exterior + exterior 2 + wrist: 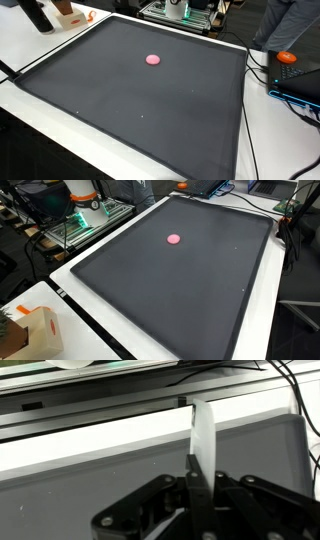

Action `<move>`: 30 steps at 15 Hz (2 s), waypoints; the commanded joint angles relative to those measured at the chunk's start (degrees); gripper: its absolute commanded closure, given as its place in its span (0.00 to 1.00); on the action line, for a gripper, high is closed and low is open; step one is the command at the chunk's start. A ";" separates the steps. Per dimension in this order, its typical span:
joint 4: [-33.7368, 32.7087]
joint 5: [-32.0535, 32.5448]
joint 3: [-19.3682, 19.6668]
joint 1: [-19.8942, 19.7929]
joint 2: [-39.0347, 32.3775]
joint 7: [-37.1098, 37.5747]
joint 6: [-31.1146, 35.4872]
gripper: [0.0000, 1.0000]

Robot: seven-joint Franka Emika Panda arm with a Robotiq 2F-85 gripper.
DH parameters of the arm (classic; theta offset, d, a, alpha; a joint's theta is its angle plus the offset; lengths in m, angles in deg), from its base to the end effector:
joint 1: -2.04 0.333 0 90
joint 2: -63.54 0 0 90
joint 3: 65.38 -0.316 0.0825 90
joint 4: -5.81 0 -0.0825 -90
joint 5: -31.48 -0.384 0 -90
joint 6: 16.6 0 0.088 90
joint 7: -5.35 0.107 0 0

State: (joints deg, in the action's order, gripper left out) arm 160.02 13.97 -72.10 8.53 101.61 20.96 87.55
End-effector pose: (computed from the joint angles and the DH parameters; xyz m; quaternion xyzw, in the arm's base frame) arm 0.3040 0.0949 0.4149 -0.9849 0.0893 0.1254 0.0798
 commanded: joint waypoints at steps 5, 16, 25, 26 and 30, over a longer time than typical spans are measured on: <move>-0.15 -0.28 -0.57 -0.69 0.05 -0.31 -0.32 0.96; -3.21 0.26 -2.92 -0.66 -3.84 2.40 1.14 0.99; -23.89 13.75 -11.74 -1.24 -27.13 15.67 3.29 0.99; -26.43 16.04 -11.87 -1.07 -30.02 17.37 2.70 0.99; -36.56 24.76 -10.82 1.53 -41.85 21.68 -0.13 0.99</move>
State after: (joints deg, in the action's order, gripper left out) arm 131.92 33.05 -83.38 8.35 69.01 39.22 91.48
